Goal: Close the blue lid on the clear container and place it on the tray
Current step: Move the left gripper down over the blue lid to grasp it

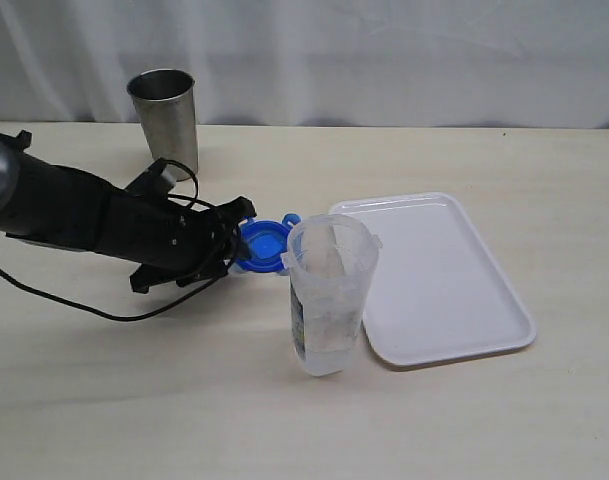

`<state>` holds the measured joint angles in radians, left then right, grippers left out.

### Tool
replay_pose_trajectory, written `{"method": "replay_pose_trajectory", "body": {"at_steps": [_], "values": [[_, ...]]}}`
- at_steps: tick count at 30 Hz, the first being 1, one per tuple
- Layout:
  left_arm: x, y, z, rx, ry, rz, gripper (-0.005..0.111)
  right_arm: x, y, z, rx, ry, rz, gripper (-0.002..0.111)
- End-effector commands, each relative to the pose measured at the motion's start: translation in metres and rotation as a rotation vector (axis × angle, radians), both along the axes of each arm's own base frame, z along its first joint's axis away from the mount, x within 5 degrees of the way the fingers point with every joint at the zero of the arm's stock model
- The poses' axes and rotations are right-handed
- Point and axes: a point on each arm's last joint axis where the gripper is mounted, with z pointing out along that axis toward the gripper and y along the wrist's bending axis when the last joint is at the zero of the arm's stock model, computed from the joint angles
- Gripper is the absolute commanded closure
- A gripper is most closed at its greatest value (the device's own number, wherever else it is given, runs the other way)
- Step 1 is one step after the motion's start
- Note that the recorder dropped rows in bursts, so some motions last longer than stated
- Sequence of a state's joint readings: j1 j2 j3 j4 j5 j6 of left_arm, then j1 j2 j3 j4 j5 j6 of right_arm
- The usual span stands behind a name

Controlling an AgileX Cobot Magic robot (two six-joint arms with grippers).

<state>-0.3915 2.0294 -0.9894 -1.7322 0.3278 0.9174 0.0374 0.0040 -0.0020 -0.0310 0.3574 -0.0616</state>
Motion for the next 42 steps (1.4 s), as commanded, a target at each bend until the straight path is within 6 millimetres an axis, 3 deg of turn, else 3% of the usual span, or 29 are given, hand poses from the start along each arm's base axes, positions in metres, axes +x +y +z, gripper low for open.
{"method": "replay_pose_trajectory", "body": {"at_steps": [1,15,42], "values": [[0.0,-0.001,-0.007,0.004,0.018,0.011,0.069,0.0,0.0,0.0,-0.004,-0.005,-0.004,0.104],[0.013,-0.001,-0.005,0.034,-0.015,0.048,0.069,0.0,0.0,0.0,-0.004,-0.005,-0.004,0.104],[0.011,-0.01,-0.006,0.102,-0.023,0.108,0.069,0.0,0.0,0.0,-0.004,-0.005,-0.004,0.104]]}}
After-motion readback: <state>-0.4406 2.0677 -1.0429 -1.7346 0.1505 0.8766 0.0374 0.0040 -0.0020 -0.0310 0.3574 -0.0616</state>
